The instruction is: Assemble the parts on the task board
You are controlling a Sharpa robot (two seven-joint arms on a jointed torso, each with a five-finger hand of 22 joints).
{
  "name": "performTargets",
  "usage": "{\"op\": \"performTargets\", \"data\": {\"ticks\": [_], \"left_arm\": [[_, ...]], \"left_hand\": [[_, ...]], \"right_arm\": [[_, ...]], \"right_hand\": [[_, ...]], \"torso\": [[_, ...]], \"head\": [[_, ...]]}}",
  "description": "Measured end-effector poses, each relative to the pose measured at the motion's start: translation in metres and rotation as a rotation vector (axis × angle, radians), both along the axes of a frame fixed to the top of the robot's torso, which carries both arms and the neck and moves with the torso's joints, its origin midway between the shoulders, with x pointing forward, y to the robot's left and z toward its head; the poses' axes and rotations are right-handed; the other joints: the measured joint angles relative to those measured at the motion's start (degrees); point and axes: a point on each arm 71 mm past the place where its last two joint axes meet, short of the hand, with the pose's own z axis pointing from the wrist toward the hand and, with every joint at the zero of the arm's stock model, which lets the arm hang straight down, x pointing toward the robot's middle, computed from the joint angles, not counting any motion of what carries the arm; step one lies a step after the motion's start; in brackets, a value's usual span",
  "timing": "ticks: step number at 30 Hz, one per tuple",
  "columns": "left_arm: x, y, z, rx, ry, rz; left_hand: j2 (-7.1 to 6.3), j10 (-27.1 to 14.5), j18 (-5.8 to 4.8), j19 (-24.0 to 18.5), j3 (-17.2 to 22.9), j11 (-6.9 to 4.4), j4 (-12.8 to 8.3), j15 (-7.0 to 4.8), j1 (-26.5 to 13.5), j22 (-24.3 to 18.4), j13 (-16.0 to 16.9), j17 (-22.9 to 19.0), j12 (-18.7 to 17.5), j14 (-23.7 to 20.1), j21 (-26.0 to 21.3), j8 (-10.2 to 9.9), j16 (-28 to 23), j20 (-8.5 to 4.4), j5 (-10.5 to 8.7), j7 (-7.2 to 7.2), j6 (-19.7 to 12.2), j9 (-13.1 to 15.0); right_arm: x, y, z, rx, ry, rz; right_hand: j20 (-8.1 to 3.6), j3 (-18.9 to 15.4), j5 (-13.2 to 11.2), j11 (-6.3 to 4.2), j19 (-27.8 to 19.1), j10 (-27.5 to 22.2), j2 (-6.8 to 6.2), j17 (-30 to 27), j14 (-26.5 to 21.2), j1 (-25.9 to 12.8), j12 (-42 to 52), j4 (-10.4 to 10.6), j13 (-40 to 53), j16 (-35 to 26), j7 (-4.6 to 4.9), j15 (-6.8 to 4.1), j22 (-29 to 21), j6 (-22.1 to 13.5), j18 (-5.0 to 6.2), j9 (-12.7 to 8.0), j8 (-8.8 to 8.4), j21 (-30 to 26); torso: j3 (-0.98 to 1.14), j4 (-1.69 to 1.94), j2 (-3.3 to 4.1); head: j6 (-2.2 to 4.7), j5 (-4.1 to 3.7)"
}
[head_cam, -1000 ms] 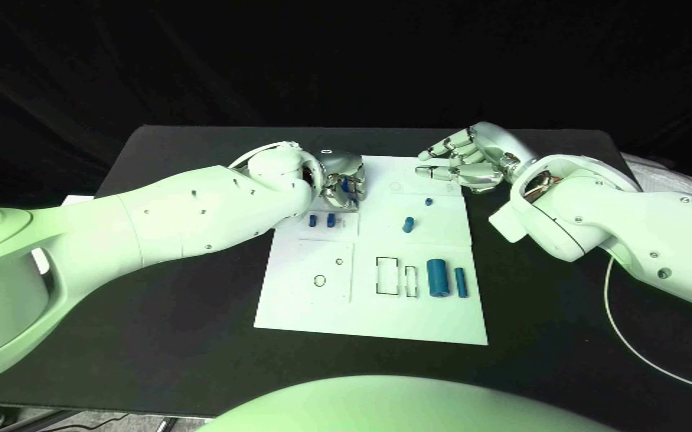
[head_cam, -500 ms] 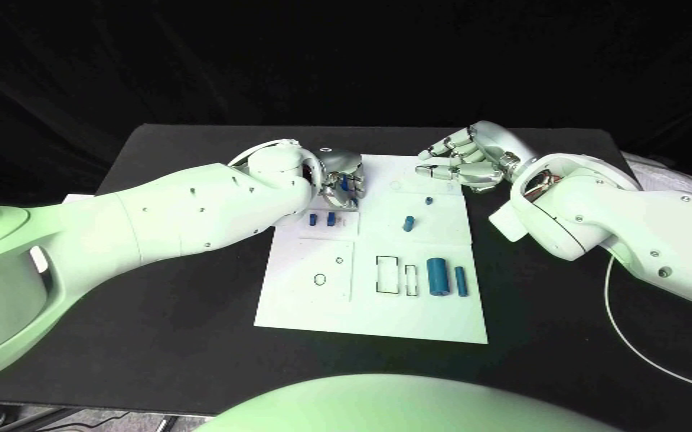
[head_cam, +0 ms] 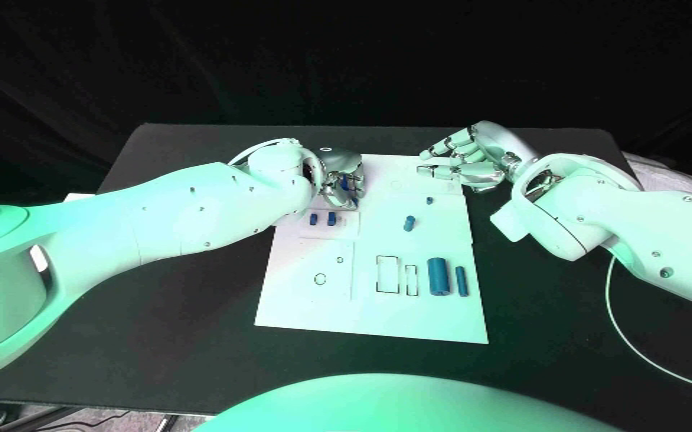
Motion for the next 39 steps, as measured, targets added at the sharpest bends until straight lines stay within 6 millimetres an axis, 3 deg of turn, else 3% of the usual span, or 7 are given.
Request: {"op": "performTargets", "data": {"ticks": [5,12,14,18,25,39], "left_arm": [[0.0002,0.0008,0.0002,0.002,0.001,0.004],[0.0001,0.0011,0.0000,0.006,0.003,0.008],[-0.0002,0.0011,-0.0005,0.007,0.004,0.008],[-0.0006,0.0011,-0.0013,0.008,0.006,0.008],[-0.0013,0.0008,-0.0025,0.004,0.010,0.007],[-0.0027,0.0051,-0.0027,-0.032,0.018,0.022]], "left_hand": [[0.30,0.4,0.00,0.0,0.7,0.03,-0.5,0.00,-0.3,0.1,0.2,0.0,0.0,0.0,0.0,0.0,0.1,0.00,0.00,0.19,0.8,0.1],[1.05,4.4,0.00,0.0,2.6,-0.79,-1.4,0.00,0.4,1.3,0.7,-0.3,0.9,0.0,1.9,0.0,0.6,0.00,0.00,-0.02,2.1,0.2],[1.39,5.8,-0.69,0.0,3.2,-1.02,-1.8,-0.27,0.3,1.6,1.0,-0.3,1.4,0.1,2.5,0.0,0.6,0.00,0.00,-0.04,2.5,0.2],[1.60,7.4,-0.69,0.0,3.9,-1.47,-2.2,-0.43,0.5,1.6,1.2,-0.3,1.4,0.0,3.1,0.0,0.8,0.00,0.00,-0.28,3.7,0.4],[1.89,8.7,-0.69,0.0,4.4,-1.96,-2.7,-0.84,0.2,1.6,1.4,-0.3,1.5,0.0,3.5,-0.1,0.8,-0.42,0.00,-0.55,4.8,0.5],[2.15,9.4,-0.69,0.0,4.4,-1.76,-2.7,-0.84,0.0,1.6,1.5,-1.0,1.5,0.0,4.0,-0.2,0.8,-0.42,0.00,-0.33,5.4,0.5]], "right_arm": [[0.0000,-0.0001,0.0000,0.000,0.000,0.000],[-0.0001,0.0000,0.0000,0.000,0.000,0.001],[-0.0001,0.0000,0.0000,0.000,0.001,0.001],[-0.0001,0.0001,0.0000,0.000,0.001,0.001],[-0.0002,0.0002,0.0000,0.000,0.001,0.001],[-0.0001,0.0004,0.0000,0.000,0.001,0.002]], "right_hand": [[0.00,0.0,0.0,0.00,0.0,0.0,0.05,0.0,0.0,0.1,0.0,0.0,0.0,0.0,0.00,0.00,0.0,0.0,0.00,0.0,0.00,0.0],[0.00,0.0,0.0,0.00,0.0,0.0,0.05,0.0,0.0,0.1,0.0,0.0,0.0,0.0,0.00,0.00,0.0,0.0,0.00,0.0,0.00,0.0],[0.00,0.0,0.0,0.00,0.0,0.0,0.05,0.0,0.0,0.1,0.0,0.0,0.0,0.0,0.00,0.00,0.0,0.0,0.00,0.0,0.00,0.0],[0.00,0.0,0.0,0.00,0.0,0.0,0.05,0.0,0.0,0.1,0.0,0.0,0.0,0.0,0.00,0.00,0.0,0.0,0.00,0.0,0.00,0.0],[0.00,0.0,0.0,0.00,0.0,0.0,0.05,0.0,0.0,0.1,0.0,0.0,0.1,0.0,0.00,0.00,0.0,0.0,0.00,0.0,0.00,0.0],[0.00,0.0,0.0,0.00,0.0,0.0,0.29,0.0,0.0,-0.2,0.0,0.0,0.1,0.0,0.00,0.00,0.0,0.0,0.00,0.0,0.00,0.0]], "torso": [[0.00,0.00,0.00],[0.00,-0.03,0.01],[0.01,-0.03,0.01],[0.01,-0.03,0.01],[0.02,-0.02,0.01],[0.02,-0.04,-0.04]], "head": [[0.00,0.04],[-0.07,0.08],[-0.10,0.11],[-0.14,0.13],[-0.15,0.24],[0.04,0.40]]}}
